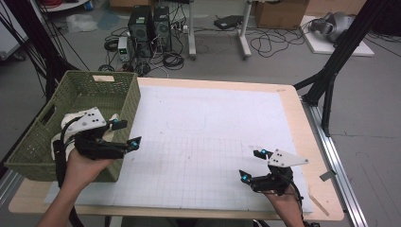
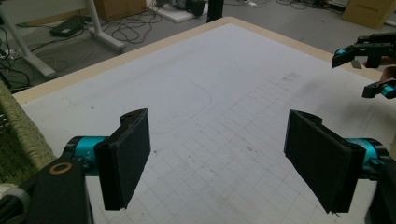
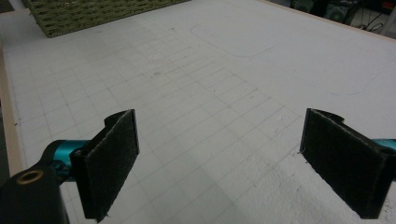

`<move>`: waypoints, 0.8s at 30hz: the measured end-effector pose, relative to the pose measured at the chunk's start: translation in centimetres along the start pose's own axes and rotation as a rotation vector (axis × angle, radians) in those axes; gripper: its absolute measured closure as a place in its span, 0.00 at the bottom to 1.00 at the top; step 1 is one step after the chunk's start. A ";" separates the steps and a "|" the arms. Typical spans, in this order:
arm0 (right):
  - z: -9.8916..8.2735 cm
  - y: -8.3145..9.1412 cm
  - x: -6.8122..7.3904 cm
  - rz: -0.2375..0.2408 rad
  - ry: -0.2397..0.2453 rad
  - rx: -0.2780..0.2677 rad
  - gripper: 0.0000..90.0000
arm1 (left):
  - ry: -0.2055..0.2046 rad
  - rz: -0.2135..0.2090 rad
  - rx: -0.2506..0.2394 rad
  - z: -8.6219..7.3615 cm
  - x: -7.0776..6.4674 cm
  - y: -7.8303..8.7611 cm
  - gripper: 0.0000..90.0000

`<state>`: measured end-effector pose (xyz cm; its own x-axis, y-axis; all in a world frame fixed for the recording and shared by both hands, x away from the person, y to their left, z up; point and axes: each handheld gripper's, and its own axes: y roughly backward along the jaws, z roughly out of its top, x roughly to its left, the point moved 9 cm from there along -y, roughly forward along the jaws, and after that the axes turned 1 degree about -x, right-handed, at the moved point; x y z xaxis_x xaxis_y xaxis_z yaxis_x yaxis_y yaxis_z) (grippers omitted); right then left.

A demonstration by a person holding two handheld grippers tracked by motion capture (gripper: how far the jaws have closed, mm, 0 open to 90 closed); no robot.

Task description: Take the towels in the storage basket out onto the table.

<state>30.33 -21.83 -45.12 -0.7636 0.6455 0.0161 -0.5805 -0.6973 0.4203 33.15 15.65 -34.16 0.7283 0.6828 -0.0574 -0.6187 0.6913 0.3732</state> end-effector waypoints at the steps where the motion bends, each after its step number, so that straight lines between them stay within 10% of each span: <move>1: 0.0 0.0 0.0 0.000 0.001 0.000 0.12 | 0.003 0.002 0.000 0.0 0.2 0.1 0.26; 24: -0.1 -0.1 0.1 0.007 0.005 0.007 0.12 | 0.044 0.110 0.004 -0.4 5.8 3.5 0.26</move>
<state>30.34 -21.72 -45.21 -0.7694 0.6386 0.0145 -0.5729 -0.6999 0.4265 35.13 22.10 -33.59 0.6427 0.7641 -0.0565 -0.6928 0.6110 0.3830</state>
